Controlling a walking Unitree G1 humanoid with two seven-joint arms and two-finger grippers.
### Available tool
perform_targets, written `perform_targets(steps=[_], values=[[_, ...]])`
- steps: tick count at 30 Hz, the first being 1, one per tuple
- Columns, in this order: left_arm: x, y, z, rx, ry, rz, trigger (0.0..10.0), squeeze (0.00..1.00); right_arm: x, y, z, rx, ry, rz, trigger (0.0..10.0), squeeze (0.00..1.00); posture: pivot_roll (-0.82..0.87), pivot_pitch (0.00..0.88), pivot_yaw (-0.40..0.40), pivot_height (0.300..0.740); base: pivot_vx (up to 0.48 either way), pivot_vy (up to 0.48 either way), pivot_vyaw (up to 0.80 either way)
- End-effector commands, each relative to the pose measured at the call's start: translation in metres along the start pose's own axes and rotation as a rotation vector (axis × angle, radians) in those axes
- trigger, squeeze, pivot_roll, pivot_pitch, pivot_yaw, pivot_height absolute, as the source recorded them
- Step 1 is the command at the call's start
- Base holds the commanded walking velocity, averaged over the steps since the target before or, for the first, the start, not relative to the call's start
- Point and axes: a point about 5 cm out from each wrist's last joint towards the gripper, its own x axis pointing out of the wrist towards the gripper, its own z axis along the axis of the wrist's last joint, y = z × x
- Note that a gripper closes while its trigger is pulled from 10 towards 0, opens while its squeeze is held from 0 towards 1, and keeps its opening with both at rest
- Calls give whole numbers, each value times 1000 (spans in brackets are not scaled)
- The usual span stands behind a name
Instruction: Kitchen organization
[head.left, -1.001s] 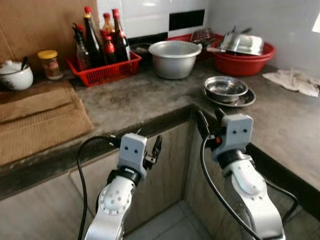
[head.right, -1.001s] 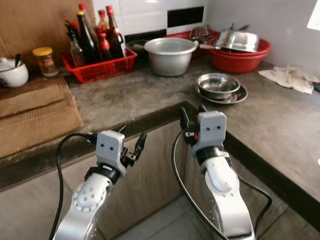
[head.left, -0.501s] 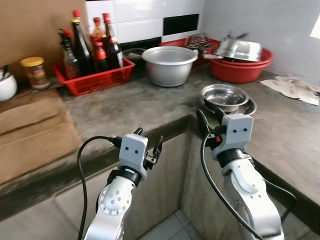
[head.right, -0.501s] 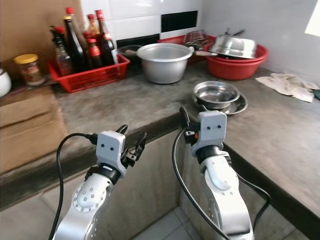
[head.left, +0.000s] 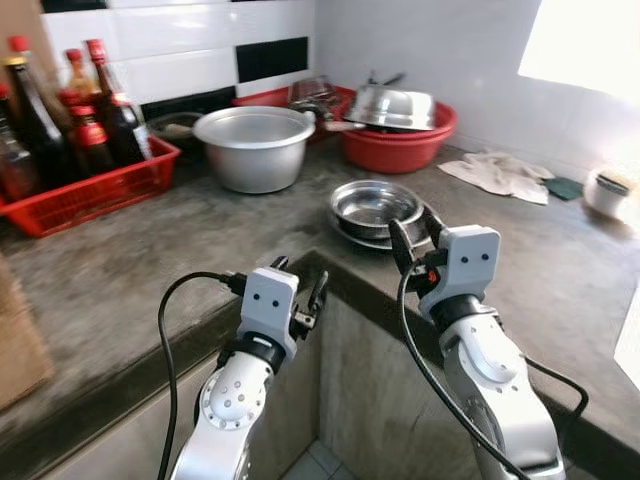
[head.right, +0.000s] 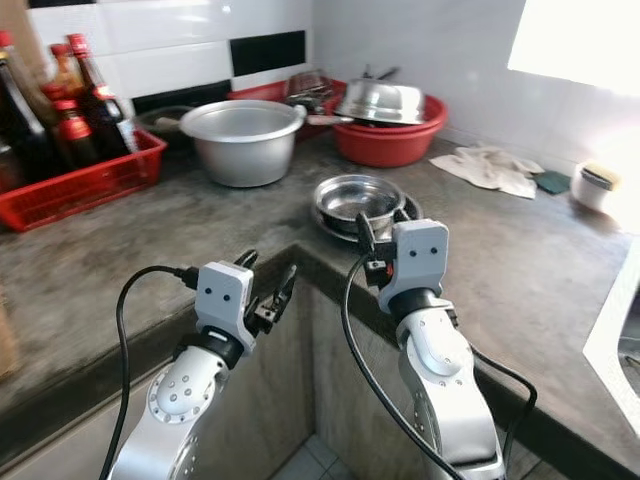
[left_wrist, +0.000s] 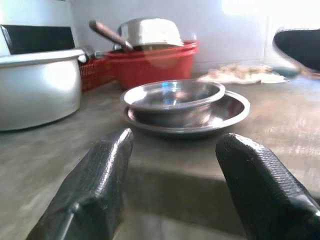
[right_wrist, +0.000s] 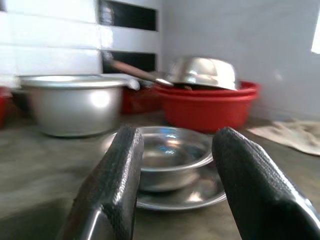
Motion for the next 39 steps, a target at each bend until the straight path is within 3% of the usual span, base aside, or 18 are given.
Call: perform_targets(steps=[1,10,17,19,24,25,26,30,31,32,38,39], values=[[-2,8,-2,21,12,26,10000,0,3,9,4,18,-16,30,10000,0,60,27,-31,740,259,0,0],[-4,9,-8,4,41,37,10000,0,17,4,4,16,9,-2,10000,0,61,35,-34,740,81,0,0],[-14,0,-24,-28,123,-35,10000,0,50,-5,7,-5,81,-87,10000,0,57,45,-37,740,0,0,0],[-16,-5,-28,-18,142,-55,10000,0,61,-9,10,51,92,-152,10000,0,63,45,-44,740,0,0,0],[-17,-12,-30,-23,154,-93,10000,0,74,-17,2,72,211,-124,10000,0,72,48,-56,740,0,0,0],[-17,-13,-29,-25,153,-96,10000,0,79,-19,3,75,213,-125,10000,114,74,53,-60,740,0,0,0],[-18,-14,-29,-27,154,-100,10000,0,86,-21,4,101,221,-118,10000,1000,75,56,-62,740,0,0,0],[-18,-15,-28,-27,155,-110,10000,0,98,-25,5,106,278,-147,10000,1000,74,60,-67,740,0,0,0],[-19,-16,-29,-28,158,-115,10000,0,103,-28,6,93,299,-161,10000,737,75,58,-70,740,0,0,0],[-20,-17,-29,-28,158,-116,10000,0,105,-29,7,90,315,-170,10000,0,73,57,-71,740,0,0,0],[-19,-18,-31,-33,165,-115,10000,0,117,-37,9,92,423,-208,10000,0,70,51,-71,740,0,0,0],[-19,-19,-31,-34,166,-118,10000,0,123,-38,8,110,481,-210,10000,0,69,46,-75,740,0,0,0]])
